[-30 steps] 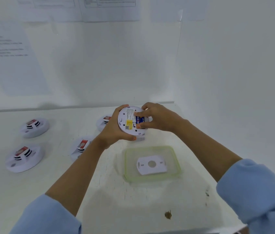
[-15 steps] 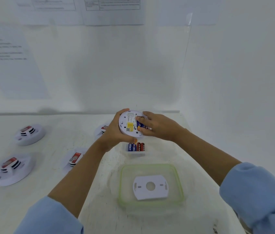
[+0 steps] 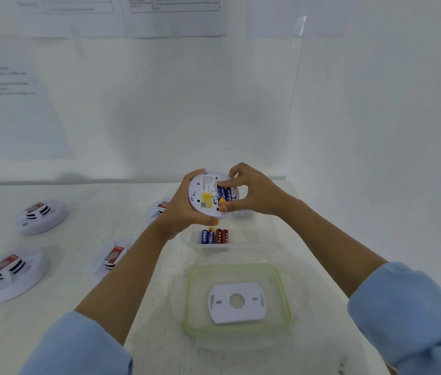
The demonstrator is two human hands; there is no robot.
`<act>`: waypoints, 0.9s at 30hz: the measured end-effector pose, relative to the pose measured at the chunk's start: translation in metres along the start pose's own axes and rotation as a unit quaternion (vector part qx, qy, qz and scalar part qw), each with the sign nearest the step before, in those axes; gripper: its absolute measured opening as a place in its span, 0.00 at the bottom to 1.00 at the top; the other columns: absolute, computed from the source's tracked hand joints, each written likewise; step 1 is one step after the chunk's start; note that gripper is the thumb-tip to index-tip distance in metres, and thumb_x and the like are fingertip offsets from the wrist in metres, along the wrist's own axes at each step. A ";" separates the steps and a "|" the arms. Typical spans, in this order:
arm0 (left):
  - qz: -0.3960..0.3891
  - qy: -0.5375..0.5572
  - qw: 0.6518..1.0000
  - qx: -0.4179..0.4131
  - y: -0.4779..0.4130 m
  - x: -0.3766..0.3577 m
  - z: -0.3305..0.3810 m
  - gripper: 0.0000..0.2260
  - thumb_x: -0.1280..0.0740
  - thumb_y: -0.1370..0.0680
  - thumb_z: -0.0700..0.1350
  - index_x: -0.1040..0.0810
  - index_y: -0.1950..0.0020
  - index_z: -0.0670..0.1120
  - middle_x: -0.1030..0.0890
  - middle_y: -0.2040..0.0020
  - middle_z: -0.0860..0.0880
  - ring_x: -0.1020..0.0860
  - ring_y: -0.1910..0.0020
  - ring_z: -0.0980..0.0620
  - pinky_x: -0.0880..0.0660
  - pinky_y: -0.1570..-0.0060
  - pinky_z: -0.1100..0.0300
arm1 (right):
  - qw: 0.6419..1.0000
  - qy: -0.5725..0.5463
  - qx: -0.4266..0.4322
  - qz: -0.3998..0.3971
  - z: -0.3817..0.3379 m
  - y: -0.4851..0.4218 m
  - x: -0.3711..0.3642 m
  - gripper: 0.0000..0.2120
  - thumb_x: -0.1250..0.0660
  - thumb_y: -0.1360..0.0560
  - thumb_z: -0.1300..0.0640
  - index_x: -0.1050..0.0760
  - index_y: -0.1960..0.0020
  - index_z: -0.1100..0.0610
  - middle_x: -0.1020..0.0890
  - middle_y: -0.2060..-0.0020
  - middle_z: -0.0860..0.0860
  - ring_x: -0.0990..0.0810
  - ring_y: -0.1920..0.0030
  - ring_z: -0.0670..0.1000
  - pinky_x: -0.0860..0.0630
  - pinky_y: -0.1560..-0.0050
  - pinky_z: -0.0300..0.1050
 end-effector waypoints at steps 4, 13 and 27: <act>0.000 -0.007 1.000 -0.003 -0.001 -0.002 0.000 0.43 0.27 0.43 0.31 0.41 0.32 0.48 0.28 0.41 0.51 0.23 0.46 0.58 0.22 0.55 0.64 | 0.997 -0.065 -0.026 0.011 0.003 -0.001 0.000 0.28 0.22 0.38 0.52 0.24 0.40 0.55 0.33 0.46 0.48 0.32 0.45 0.46 0.32 0.49 0.30; 0.041 -0.017 0.999 -0.019 0.002 0.018 -0.001 0.45 0.26 0.44 0.32 0.41 0.32 0.49 0.29 0.40 0.54 0.27 0.42 0.57 0.24 0.52 0.68 | 0.980 0.057 -0.125 -0.143 0.011 0.014 -0.014 0.27 0.21 0.39 0.54 0.25 0.44 0.59 0.24 0.53 0.51 0.26 0.55 0.50 0.28 0.54 0.39; 0.027 -0.026 0.999 -0.018 0.004 0.014 -0.006 0.44 0.26 0.43 0.30 0.41 0.31 0.48 0.29 0.40 0.54 0.26 0.45 0.67 0.24 0.53 0.67 | 0.985 -0.044 -0.158 -0.051 0.018 0.012 -0.012 0.11 0.29 0.29 0.55 0.24 0.51 0.60 0.26 0.66 0.46 0.25 0.68 0.47 0.29 0.66 0.36</act>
Point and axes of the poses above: each hand's wrist, its own y-axis away from the middle knuckle, its own x-axis out of the back of the hand, z = x × y, the point moved 6 cm from there along -y, towards the middle knuckle
